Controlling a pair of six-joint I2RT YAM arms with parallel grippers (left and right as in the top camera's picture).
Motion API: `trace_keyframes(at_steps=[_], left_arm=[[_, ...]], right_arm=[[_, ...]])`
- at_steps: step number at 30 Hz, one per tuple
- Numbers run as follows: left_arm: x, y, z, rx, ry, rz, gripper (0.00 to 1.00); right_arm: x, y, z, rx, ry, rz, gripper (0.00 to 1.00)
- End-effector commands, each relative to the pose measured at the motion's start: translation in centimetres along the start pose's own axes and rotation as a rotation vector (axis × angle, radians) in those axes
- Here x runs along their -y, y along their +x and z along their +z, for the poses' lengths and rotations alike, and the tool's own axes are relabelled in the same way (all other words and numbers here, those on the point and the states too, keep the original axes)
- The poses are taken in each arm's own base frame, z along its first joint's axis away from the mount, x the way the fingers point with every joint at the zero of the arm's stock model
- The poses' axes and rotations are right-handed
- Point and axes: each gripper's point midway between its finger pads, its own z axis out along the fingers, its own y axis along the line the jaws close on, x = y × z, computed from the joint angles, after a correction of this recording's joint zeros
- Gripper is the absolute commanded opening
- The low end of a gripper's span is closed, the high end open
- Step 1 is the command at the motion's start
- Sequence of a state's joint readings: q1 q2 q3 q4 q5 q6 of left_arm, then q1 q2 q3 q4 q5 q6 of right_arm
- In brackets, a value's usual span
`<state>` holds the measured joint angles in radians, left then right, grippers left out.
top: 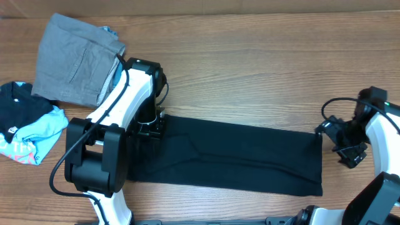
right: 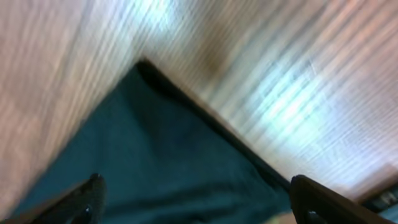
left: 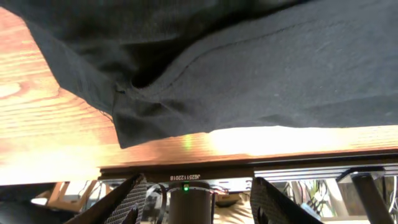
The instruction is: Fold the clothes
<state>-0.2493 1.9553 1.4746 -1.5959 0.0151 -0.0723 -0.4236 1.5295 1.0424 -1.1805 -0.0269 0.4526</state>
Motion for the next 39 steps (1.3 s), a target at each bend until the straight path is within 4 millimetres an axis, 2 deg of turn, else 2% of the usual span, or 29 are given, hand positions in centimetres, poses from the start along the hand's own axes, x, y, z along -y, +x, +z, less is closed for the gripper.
trace_keyframes(at_steps=[1,5,8,9,11,15,17,20,23,26,32,37,39], left_arm=[[0.3,-1.2,-3.0,0.123,0.018,-0.009,0.56],[0.4,-2.2,-6.8,0.271,0.032,-0.01,0.6],[0.4,-2.7,-9.1,0.351,0.038,-0.008,0.63],[0.5,-2.8,-9.6,0.369,0.04,-0.008,0.64],[0.5,-3.1,-10.3,0.395,0.042,-0.007,0.65],[0.5,-3.2,-10.4,0.402,0.042,-0.003,0.66],[0.4,-3.3,-10.4,0.403,0.038,-0.003,0.66],[0.4,-3.5,-10.5,0.413,0.034,0.007,0.66],[0.4,-3.6,-10.6,0.419,0.033,0.011,0.66],[0.4,-3.7,-10.6,0.422,0.032,0.011,0.66],[0.1,-3.8,-10.6,0.426,0.032,0.003,0.66],[-0.1,-3.7,-10.6,0.424,0.033,-0.003,0.65],[-0.1,-3.8,-10.6,0.425,0.033,-0.004,0.65]], right_arm=[[-0.2,-0.6,-0.3,0.009,-0.072,0.054,0.95],[0.2,-0.8,1.4,-0.009,-0.091,0.053,0.91],[0.2,0.4,3.5,-0.072,-0.125,0.026,1.0],[0.2,0.9,4.3,-0.1,-0.14,0.038,1.0],[0.3,1.8,5.3,-0.144,-0.171,0.061,1.0],[1.5,2.9,6.9,-0.188,-0.183,0.118,0.98],[1.7,3.6,7.4,-0.205,-0.192,0.131,0.9],[1.9,4.2,8.4,-0.205,-0.191,0.125,0.62],[1.0,3.7,8.7,-0.167,-0.244,0.031,0.33],[-0.8,2.7,7.8,-0.138,-0.339,-0.048,0.04],[-2.7,-1.1,4.0,-0.047,-0.396,-0.067,0.04],[-3.9,-5.6,-1.2,0.086,-0.399,-0.073,0.04],[-4.2,-6.9,-3.3,0.126,-0.396,-0.077,0.04]])
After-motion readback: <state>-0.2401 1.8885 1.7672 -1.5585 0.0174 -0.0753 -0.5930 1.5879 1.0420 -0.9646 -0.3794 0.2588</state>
